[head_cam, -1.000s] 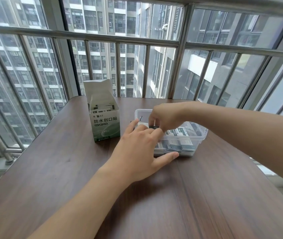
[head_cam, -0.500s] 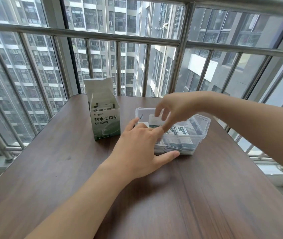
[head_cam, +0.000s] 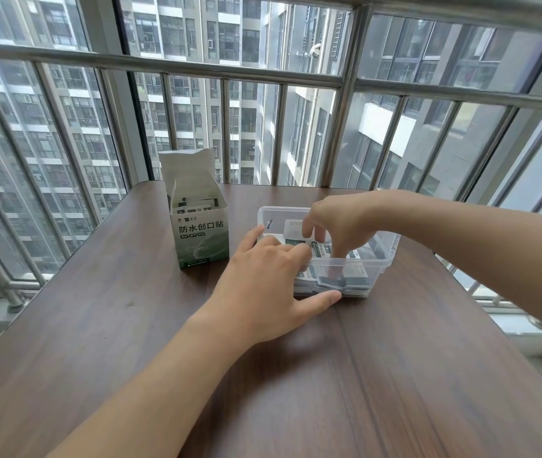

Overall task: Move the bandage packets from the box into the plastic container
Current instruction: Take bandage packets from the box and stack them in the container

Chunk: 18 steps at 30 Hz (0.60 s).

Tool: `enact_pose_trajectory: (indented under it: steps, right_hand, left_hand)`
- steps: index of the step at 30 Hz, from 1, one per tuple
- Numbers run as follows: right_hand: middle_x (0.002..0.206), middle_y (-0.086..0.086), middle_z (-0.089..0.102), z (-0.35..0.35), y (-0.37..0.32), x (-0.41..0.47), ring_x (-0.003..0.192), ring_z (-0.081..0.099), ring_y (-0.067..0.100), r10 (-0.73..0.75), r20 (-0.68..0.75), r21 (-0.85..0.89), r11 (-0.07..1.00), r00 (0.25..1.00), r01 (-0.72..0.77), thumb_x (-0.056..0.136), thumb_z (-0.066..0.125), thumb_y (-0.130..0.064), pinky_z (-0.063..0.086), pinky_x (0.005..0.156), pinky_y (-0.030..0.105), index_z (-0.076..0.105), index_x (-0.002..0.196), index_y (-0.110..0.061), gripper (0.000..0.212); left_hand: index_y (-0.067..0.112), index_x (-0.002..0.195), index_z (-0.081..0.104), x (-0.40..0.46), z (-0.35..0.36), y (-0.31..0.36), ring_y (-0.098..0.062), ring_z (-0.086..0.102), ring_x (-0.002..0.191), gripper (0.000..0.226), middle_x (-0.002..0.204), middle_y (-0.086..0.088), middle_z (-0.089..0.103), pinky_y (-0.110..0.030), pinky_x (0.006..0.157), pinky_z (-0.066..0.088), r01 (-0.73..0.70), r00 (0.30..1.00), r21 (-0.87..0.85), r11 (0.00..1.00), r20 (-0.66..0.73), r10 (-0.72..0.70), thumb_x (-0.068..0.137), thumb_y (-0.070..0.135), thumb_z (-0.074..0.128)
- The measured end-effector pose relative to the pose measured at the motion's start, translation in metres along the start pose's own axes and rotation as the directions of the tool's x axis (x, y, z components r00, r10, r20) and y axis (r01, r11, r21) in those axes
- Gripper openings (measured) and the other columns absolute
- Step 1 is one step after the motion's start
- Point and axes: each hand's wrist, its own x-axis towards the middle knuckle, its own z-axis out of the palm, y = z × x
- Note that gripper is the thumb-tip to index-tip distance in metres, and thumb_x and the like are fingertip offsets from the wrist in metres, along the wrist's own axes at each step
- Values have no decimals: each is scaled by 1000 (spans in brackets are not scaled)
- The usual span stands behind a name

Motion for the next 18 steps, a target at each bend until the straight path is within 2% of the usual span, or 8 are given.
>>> enact_pose_trajectory:
  steps: [4,8,12,16,18]
  right_hand:
    - [116,-4,67,3,0,4,100,62,18,-5,-88,21,1000,996,7,74,88,-37,54,85,31,58,136,-19,70]
    - [103,9,72,5,1,9,84,62,22,-4,-97,-41,999,995,0,73,85,-44,52,73,35,70,112,-10,54]
    - [107,7,73,5,1,9,99,67,29,3,-79,-48,999,997,-7,74,82,-45,58,88,45,71,113,-12,53]
    - [114,12,73,6,3,11,105,67,33,6,-61,-46,999,998,-9,77,79,-42,57,91,49,70,116,-7,53]
    - [114,10,72,5,5,12,102,69,32,7,-38,-11,1000,999,-8,79,79,-40,59,89,48,67,122,-12,53]
  left_hand:
    - [29,90,50,0,1,0,-15,57,99,58,85,11,64,-41,123,20,1,1000,14,1000,-5,-1,82,84,35]
    - [28,89,49,0,0,0,-15,56,97,57,86,11,65,-41,121,21,-3,1000,20,1000,-7,3,83,83,37]
    - [29,90,48,0,1,0,-16,56,99,55,87,10,65,-41,122,21,2,1000,16,1000,-2,-2,82,83,38]
    - [29,89,47,0,0,1,-16,56,99,54,87,9,66,-40,123,19,9,1000,25,1000,2,-9,83,82,40]
    - [29,88,47,0,-1,1,-16,56,99,54,87,9,66,-40,123,18,13,1000,33,999,5,-13,83,82,40]
